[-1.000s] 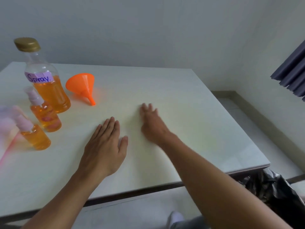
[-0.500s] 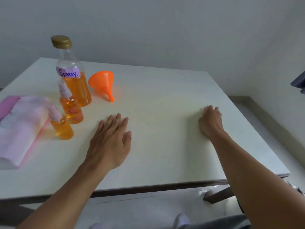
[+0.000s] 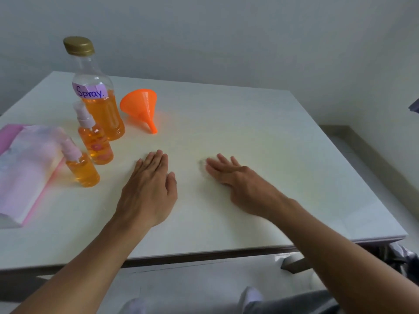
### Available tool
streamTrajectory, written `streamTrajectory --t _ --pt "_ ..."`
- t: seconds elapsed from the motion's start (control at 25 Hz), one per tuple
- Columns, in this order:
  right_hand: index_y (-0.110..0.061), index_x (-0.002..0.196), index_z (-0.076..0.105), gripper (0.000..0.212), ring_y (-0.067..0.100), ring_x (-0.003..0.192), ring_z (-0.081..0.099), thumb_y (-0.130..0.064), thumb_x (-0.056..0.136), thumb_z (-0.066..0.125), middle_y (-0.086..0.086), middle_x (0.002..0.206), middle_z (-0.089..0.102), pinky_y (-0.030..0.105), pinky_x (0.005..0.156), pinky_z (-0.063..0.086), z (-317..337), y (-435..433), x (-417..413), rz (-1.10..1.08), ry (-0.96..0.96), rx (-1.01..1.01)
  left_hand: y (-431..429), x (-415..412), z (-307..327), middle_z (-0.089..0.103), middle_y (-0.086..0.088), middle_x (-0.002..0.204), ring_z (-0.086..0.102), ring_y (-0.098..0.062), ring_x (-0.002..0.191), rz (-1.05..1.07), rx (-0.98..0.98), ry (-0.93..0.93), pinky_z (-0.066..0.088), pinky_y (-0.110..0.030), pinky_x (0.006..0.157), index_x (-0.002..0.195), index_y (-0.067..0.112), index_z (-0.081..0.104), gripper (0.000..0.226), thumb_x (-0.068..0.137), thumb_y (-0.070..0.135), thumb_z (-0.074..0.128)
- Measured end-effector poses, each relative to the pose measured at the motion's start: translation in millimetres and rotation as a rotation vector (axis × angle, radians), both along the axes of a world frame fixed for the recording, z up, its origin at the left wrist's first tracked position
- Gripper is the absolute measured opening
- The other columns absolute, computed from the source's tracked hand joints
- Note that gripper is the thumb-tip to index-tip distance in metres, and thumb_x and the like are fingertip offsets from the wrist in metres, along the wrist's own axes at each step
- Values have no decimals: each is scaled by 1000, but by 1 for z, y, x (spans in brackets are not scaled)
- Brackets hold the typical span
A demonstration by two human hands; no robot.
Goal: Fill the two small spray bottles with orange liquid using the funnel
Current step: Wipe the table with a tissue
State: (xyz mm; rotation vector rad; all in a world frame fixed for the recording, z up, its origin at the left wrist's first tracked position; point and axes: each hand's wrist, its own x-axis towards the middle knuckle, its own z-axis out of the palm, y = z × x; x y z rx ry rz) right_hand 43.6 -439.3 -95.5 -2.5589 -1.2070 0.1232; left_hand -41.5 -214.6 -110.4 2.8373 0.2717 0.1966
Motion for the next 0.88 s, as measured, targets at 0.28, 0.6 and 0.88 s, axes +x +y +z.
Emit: streamTrajectory --t 0.28,0.6,0.88 --pt "-5 139 48 57 43 141 34 11 86 35 20 146 44 45 116 30 10 -86 89 -824 -23 -90 1 -1 -1 8 1 165 4 -13 152 8 17 2 -2 -28 120 157 17 13 61 101 41 15" --pt "5 158 11 67 36 156 5 2 97 37 24 167 10 39 125 4 -3 63 107 -411 51 -71 0 4 -1 13 1 164 8 -13 151 16 8 -8 1 -27 120 156 14 18 68 96 46 11" --pt "-5 160 18 86 22 157 1 18 79 36 11 170 8 32 127 -3 -6 32 -6 39 46 27 2 1 -1 13 -1 164 7 -14 151 -8 14 -1 0 -28 120 156 14 18 64 100 43 13"
